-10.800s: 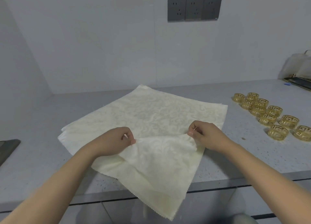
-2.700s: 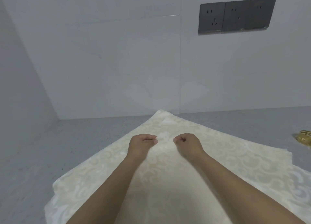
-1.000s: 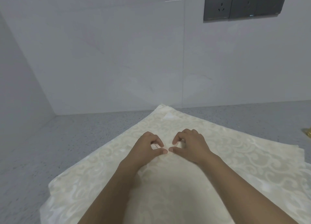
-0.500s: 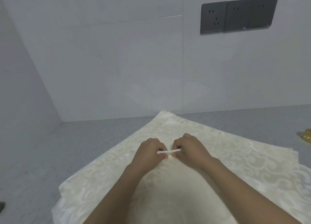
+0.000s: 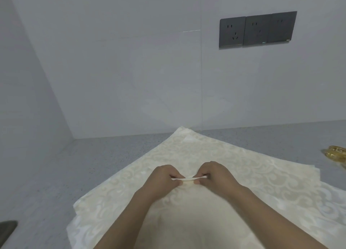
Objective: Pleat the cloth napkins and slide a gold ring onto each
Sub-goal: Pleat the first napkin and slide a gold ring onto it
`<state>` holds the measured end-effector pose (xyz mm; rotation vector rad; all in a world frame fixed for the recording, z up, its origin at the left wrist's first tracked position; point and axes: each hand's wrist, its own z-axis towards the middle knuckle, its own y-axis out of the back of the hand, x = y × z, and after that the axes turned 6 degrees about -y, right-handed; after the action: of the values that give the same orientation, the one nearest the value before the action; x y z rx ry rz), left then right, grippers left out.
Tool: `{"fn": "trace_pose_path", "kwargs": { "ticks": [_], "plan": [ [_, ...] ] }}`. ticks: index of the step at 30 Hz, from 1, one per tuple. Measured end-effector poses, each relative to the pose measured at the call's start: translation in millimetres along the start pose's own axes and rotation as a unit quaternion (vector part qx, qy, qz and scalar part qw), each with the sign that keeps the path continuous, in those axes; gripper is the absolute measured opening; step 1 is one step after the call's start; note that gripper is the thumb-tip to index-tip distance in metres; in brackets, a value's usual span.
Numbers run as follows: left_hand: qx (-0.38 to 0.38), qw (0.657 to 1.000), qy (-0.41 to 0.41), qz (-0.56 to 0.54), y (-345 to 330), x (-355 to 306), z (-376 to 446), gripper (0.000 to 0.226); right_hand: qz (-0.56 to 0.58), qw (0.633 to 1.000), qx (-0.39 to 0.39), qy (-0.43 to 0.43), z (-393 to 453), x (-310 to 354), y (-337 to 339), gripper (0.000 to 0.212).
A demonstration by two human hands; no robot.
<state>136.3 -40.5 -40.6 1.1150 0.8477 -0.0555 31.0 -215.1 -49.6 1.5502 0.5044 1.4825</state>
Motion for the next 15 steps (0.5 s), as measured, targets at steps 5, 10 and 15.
{"fn": "trace_pose_path", "kwargs": {
  "ticks": [5, 10, 15],
  "plan": [
    [-0.026, 0.994, 0.042, -0.101, -6, 3, -10, 0.012, 0.064, 0.998, -0.005, -0.006, -5, -5, -3, 0.021],
    [-0.095, 0.987, 0.078, -0.099, -17, -4, -3, 0.016, 0.096, 0.992, -0.018, -0.081, 1, 1, -7, 0.02],
    [-0.056, 0.995, 0.079, -0.004, -14, -5, 3, 0.02, -0.009, 0.997, -0.01, -0.079, 6, 5, -8, 0.023]
  ]
}}
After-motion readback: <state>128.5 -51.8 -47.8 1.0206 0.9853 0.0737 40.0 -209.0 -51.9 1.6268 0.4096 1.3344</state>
